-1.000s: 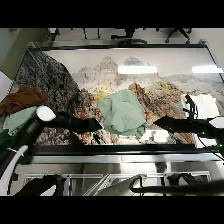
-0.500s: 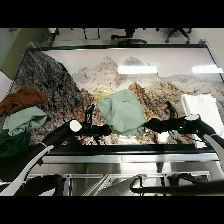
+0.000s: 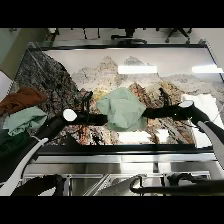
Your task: Fold the shirts.
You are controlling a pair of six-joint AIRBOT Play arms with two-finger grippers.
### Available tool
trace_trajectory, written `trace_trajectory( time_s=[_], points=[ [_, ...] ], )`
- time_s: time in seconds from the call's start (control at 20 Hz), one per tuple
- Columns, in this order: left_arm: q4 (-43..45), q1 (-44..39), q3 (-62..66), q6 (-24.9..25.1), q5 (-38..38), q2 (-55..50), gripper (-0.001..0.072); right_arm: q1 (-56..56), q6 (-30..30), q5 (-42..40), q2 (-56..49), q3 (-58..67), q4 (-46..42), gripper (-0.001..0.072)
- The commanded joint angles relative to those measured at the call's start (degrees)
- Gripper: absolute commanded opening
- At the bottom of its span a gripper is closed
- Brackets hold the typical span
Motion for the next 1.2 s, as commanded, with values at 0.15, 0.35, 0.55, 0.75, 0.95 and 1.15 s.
trace_trajectory(
  time_s=[0.15, 0.35, 0.55, 0.75, 0.95, 1.15],
  points=[
    [2.6, 5.9, 14.1, 1.2, -13.5, 14.0, 0.0013, -0.7, 1.2, 6.9, 16.1, 18.0, 0.8, 0.0018],
    [2.6, 7.2, 23.7, 1.2, -18.1, 20.9, 0.0013, -0.7, 1.9, 6.9, 25.8, 27.3, 0.4, 0.0018],
    [2.4, 6.5, 22.9, 0.5, -20.8, 23.0, 0.0013, -0.7, 6.3, 8.9, 28.0, 27.5, -4.0, 0.0018],
    [1.8, -0.1, 7.4, -1.4, -13.2, 20.8, 0.0015, -0.7, 9.1, 12.4, 25.1, 26.2, -9.9, 0.0018],
    [-10.9, -9.0, -8.9, -2.5, 4.5, 12.6, 0.0687, -0.7, 10.5, 12.6, 22.8, 25.6, -10.3, 0.0018],
    [-19.5, -18.7, -12.9, 0.7, 17.7, 0.0, 0.0703, -0.7, 10.5, 11.1, 23.1, 25.6, -10.3, 0.0018]
  ],
)
